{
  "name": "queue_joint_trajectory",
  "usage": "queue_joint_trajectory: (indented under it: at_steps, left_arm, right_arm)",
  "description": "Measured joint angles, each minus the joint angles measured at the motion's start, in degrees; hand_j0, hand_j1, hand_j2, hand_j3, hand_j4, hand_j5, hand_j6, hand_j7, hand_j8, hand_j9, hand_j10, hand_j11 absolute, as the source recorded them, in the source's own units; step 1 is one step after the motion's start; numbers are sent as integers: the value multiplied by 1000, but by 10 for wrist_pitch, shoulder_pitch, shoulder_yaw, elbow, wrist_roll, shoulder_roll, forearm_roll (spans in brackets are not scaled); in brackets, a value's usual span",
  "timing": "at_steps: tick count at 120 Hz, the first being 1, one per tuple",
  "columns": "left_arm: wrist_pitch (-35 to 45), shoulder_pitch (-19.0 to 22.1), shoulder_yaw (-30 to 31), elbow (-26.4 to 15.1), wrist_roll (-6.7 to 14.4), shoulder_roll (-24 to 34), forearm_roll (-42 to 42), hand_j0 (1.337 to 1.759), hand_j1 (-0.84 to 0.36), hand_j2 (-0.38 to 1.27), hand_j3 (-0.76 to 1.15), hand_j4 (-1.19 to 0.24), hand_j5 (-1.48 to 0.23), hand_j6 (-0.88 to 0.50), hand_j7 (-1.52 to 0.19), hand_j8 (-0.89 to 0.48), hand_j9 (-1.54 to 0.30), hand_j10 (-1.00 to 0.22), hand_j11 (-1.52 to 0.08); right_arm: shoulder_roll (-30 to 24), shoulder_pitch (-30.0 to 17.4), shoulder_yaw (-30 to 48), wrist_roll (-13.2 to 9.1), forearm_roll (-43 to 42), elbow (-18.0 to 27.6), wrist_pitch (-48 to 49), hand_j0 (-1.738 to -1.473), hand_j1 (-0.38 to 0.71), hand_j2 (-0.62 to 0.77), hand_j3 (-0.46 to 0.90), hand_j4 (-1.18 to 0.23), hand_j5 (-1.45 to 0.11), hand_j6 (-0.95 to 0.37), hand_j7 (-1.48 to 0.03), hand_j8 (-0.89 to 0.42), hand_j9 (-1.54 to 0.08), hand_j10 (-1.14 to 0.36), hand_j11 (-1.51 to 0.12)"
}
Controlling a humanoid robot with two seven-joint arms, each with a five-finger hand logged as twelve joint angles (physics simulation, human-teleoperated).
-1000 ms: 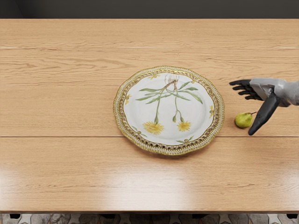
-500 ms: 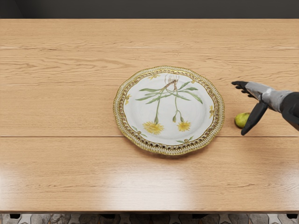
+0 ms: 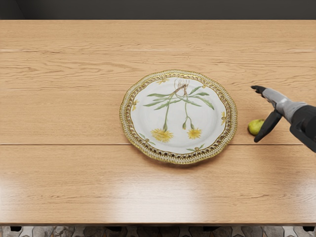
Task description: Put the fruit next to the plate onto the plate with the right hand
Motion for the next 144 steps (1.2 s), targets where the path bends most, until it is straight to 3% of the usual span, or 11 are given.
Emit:
queue_joint_trajectory:
  at_steps: [75,120,144]
  left_arm:
    - [0,0,0,0,0,0,0,1658,349,1,0,-2,0,-3,0,-3,0,-2,0]
    - [0,0,0,0,0,0,0,1658,349,1,0,-2,0,-3,0,-3,0,-2,0]
    - [0,0,0,0,0,0,0,1658,349,1,0,-2,0,-3,0,-3,0,-2,0]
  right_arm:
    - [66,-26,-19,0,-77,-60,-77,-1658,-324,-2,0,-27,-31,-29,-30,-28,-31,-26,-30]
    - [84,-25,-19,0,-87,-70,-79,-1658,-68,-44,0,-240,-308,-242,-307,-241,-308,-240,-308]
    - [79,-35,-19,0,-87,-70,-79,-1658,-5,-54,0,-292,-376,-294,-375,-293,-376,-292,-376]
